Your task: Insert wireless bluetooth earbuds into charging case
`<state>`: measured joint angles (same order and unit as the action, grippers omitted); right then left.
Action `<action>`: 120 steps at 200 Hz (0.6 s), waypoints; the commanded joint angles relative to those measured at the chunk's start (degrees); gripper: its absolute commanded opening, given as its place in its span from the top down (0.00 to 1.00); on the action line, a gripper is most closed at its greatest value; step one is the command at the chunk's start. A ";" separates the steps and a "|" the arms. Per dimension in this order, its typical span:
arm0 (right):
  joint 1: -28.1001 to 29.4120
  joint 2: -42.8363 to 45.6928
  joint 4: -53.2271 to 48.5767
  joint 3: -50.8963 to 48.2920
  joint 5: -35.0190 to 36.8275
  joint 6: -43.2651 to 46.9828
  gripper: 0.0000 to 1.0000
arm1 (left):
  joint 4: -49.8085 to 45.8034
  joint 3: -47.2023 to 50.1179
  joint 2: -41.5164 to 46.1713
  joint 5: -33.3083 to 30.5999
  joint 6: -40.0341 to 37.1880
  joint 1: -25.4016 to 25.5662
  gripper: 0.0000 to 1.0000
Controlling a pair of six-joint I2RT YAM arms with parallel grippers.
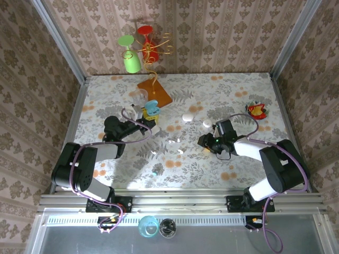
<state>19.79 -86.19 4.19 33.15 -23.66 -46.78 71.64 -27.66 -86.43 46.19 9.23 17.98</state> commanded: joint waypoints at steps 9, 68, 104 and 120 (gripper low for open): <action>0.56 1.68 -0.57 1.04 -1.02 -0.21 0.55 | 2.10 -0.93 -0.30 -0.47 -0.92 0.33 0.65; 2.57 8.00 -20.56 8.82 10.47 14.76 0.51 | 2.14 -0.13 0.07 -0.74 -1.25 -0.92 0.65; 10.12 4.37 -37.88 20.41 28.80 26.30 0.50 | 2.08 2.96 2.90 -2.61 -1.54 -3.13 0.65; 13.77 1.42 -41.76 24.31 35.95 29.21 0.49 | 2.00 4.07 3.86 -3.02 -1.26 -4.28 0.65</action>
<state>29.26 -81.10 -23.90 52.45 -3.27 -26.81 71.68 -25.21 -85.17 44.47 9.02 15.20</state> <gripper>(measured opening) 0.507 0.378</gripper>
